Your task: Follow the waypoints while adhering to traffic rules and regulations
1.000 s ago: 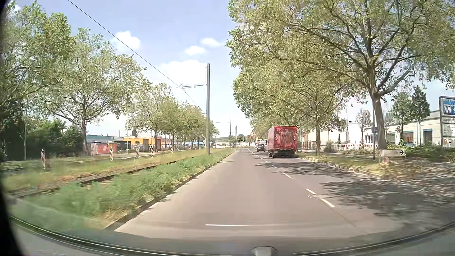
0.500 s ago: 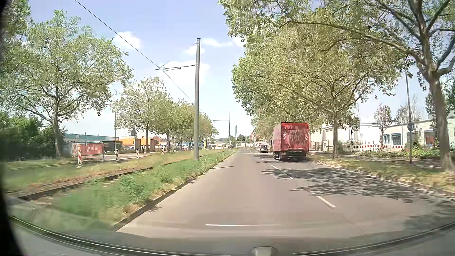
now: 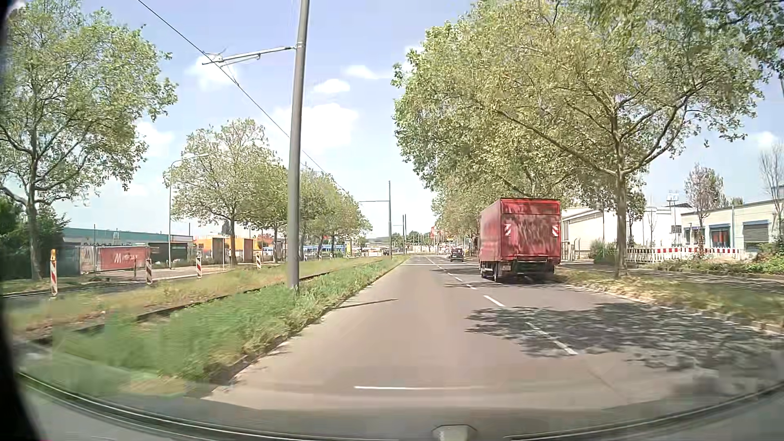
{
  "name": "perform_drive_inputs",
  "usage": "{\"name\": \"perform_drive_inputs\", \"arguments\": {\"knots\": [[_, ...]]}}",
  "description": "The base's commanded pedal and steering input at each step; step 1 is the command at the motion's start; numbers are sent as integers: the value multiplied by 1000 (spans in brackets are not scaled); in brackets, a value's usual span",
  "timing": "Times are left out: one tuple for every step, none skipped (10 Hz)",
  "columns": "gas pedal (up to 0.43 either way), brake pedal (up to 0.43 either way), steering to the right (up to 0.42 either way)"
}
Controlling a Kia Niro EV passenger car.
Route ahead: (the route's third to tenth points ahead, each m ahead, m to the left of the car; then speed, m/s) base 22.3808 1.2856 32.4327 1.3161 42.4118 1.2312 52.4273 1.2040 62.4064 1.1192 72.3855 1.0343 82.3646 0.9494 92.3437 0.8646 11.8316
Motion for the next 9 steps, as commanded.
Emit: {"name": "perform_drive_inputs", "arguments": {"knots": [[98,30,4],[98,30,5],[98,30,5],[98,30,5],[98,30,6],[98,30,6],[98,30,6],[98,30,6],[98,30,6]]}}
